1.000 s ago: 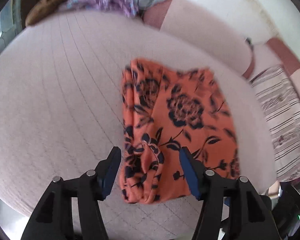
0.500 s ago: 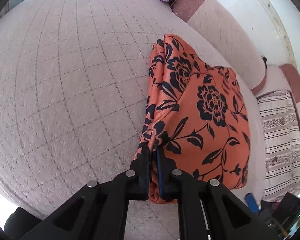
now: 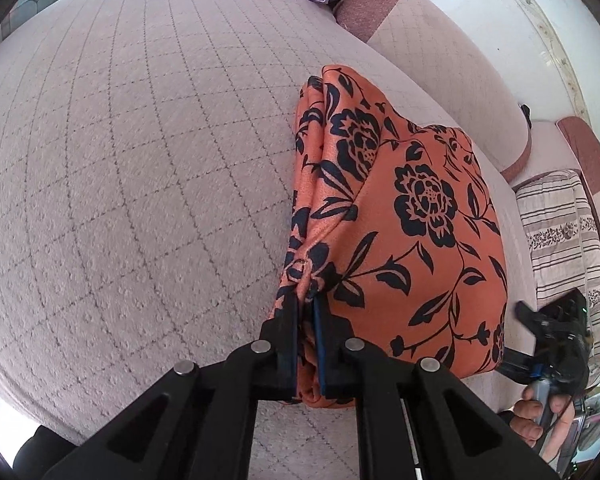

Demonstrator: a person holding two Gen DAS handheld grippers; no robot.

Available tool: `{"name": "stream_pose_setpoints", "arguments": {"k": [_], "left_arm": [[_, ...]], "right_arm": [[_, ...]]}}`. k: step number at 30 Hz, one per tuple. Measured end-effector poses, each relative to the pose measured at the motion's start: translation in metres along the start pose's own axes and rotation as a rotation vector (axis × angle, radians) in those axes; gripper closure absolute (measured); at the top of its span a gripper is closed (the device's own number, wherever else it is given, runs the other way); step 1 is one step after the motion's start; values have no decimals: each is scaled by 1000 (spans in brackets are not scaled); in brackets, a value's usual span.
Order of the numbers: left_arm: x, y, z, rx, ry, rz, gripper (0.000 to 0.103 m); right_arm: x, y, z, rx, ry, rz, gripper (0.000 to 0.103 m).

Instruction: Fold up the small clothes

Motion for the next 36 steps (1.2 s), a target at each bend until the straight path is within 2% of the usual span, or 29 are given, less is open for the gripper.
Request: {"name": "stream_pose_setpoints", "arguments": {"k": [1, 3, 5, 8, 10, 12, 14, 16, 17, 18, 19, 22, 23, 26, 27, 29, 30, 32, 33, 35, 36], "left_arm": [[0, 0, 0, 1, 2, 3, 93], [0, 1, 1, 0, 1, 2, 93], [1, 3, -6, 13, 3, 6, 93], [7, 21, -43, 85, 121, 59, 93], [10, 43, -70, 72, 212, 114, 93], [13, 65, -78, 41, 247, 177, 93], [17, 76, -64, 57, 227, 206, 93], [19, 73, -22, 126, 136, 215, 93], [18, 66, -2, 171, 83, 205, 95], [16, 55, 10, 149, 80, 160, 101], [16, 51, 8, 127, 93, 143, 101], [14, 48, 5, 116, 100, 159, 100], [14, 48, 5, 119, 105, 171, 100], [13, 47, 6, 114, 112, 166, 100], [13, 49, 6, 109, 114, 163, 100], [12, 49, 8, 98, 116, 157, 100], [12, 48, 8, 87, 120, 154, 100], [10, 45, 9, 73, 119, 150, 100], [10, 45, 10, 76, 121, 149, 100], [10, 42, 7, 75, 120, 148, 100], [11, 41, 7, 66, 118, 145, 100]], "right_arm": [[-1, 3, 7, 1, -17, 18, 40], [-3, -1, 19, -81, -47, -42, 67], [-6, -1, 19, -142, -39, -63, 73], [-8, 1, 22, -218, -54, -118, 74], [-7, -4, 23, -241, -59, -147, 74], [-6, -6, 26, -245, -67, -163, 70], [-4, -5, 26, -231, -64, -154, 67], [-6, -1, 21, -184, -61, -129, 51], [-7, -2, 20, -146, -69, -116, 47], [-9, -3, 17, -114, -67, -105, 43], [-10, -4, 13, -88, -60, -97, 42], [5, -7, -4, 26, -3, -43, 39], [14, -4, -6, 38, 15, -22, 39], [36, 15, 11, 40, -4, 55, 40], [39, 20, 19, 32, -26, 65, 58], [39, 17, 25, -42, -25, 20, 65], [34, 3, 23, -88, -25, -58, 67], [26, -11, 22, -187, -18, -181, 67], [25, -1, 26, -247, -39, -193, 67], [33, 18, 21, -156, -25, -73, 62], [36, 17, 17, -121, -23, -40, 55]]}}
Point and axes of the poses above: each gripper's, at about its wrist camera, not at the fingertips, and z roughly the way its jaws point, y to its right, x to its top, the point moved 4 cm from there along z, roughly the way its jaws point, and after that the axes turned 15 degrees about x, right-handed, at the moved point
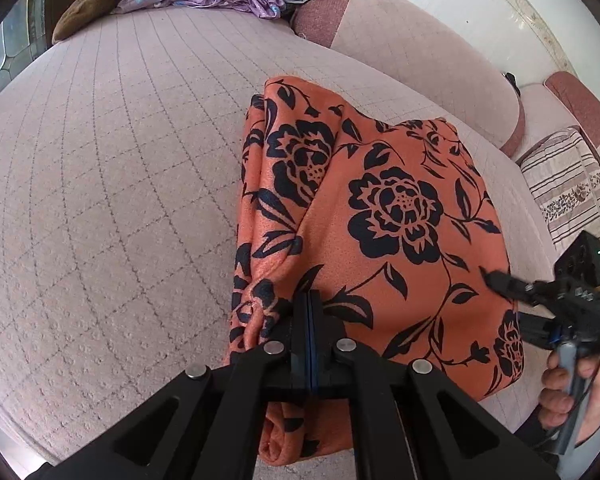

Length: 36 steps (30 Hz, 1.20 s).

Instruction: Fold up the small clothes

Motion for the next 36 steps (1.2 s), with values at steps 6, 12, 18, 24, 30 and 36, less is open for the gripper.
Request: {"name": "stream_pose_setpoints", "arguments": {"k": [6, 12, 18, 24, 30, 36], "left_arm": [[-2, -6, -2, -15, 2, -9, 100], [-2, -2, 0, -21, 2, -15, 100], [-1, -2, 1, -16, 15, 3, 100], [-2, -3, 2, -9, 22, 0, 100], [-2, -3, 3, -15, 22, -2, 100], [15, -17, -21, -106, -7, -76, 98]], "right_arm": [[36, -29, -27, 73, 109, -39, 39], [52, -30, 12, -58, 14, -109, 71], [44, -13, 6, -142, 19, -108, 67], [70, -39, -4, -37, 117, -115, 28], [77, -47, 31, -104, 84, -176, 74], [66, -9, 14, -91, 105, -5, 36]]}}
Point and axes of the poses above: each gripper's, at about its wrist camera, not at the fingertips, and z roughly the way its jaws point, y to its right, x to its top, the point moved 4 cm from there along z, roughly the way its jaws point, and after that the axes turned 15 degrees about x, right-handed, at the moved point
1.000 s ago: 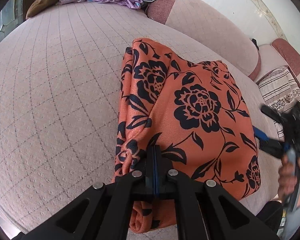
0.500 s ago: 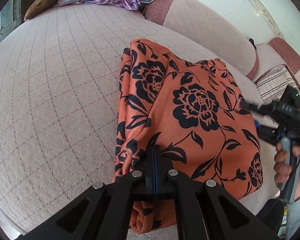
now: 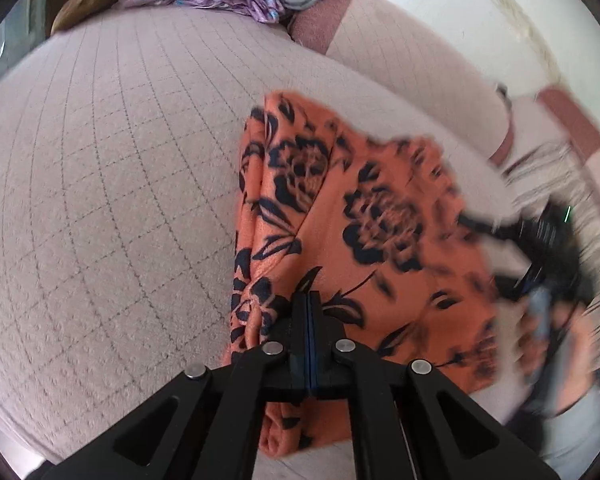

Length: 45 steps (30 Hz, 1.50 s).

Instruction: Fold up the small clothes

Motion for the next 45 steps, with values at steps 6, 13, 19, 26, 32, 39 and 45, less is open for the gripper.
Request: {"name": "stream_pose_setpoints", "arguments": {"k": [6, 13, 19, 26, 32, 39, 45], "left_arm": [[0, -22, 14, -53, -90, -31, 101], [10, -27, 4, -99, -71, -62, 101], [58, -11, 15, -116, -34, -56, 52], [66, -45, 75, -231, -153, -288, 93], [51, -30, 47, -190, -72, -141, 59], [37, -35, 29, -178, -36, -152, 51], [23, -24, 51, -255, -111, -171, 43]], "right_arm": [[-41, -20, -38, 13, 14, -137, 33], [-80, -1, -46, -14, -40, -166, 33], [-61, -8, -38, 27, -15, -138, 30], [-60, -9, -27, 38, -55, -130, 30], [-62, -2, -24, 46, -79, -129, 30], [-63, 1, -22, 110, -71, -65, 30], [-55, -10, -22, 137, -59, -68, 29]]}}
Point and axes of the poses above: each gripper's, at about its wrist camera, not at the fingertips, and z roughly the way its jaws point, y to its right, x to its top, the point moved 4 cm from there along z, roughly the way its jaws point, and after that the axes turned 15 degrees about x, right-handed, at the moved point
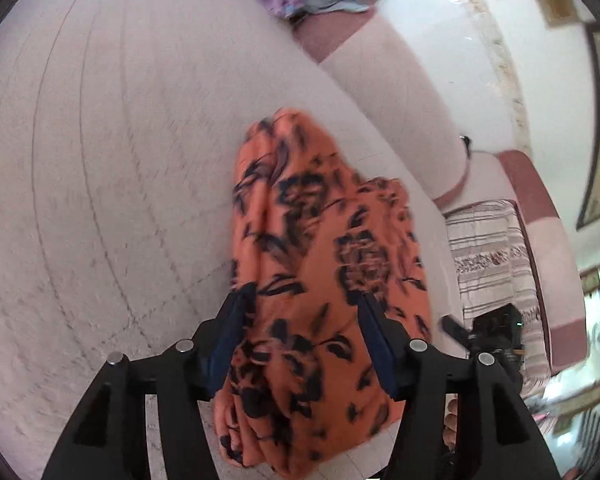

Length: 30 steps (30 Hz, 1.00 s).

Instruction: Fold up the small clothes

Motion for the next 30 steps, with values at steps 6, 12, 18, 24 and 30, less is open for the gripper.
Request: {"name": "stream_pose_setpoints", "arguments": {"k": [6, 12, 18, 24, 30], "left_arm": [[2, -11, -5, -48, -31, -44, 44], [-1, -15, 1, -38, -38, -15, 49], [-3, -11, 10, -25, -46, -10, 62], [-5, -7, 8, 2, -32, 41, 68], [1, 15, -13, -56, 32, 64, 80]], "right_arm": [[5, 5, 29, -14, -65, 31, 29], [6, 6, 31, -19, -49, 15, 29], [11, -4, 35, -60, -61, -51, 34], [14, 5, 44, -57, -63, -40, 41], [20, -26, 39, -85, -112, -183, 69]]}}
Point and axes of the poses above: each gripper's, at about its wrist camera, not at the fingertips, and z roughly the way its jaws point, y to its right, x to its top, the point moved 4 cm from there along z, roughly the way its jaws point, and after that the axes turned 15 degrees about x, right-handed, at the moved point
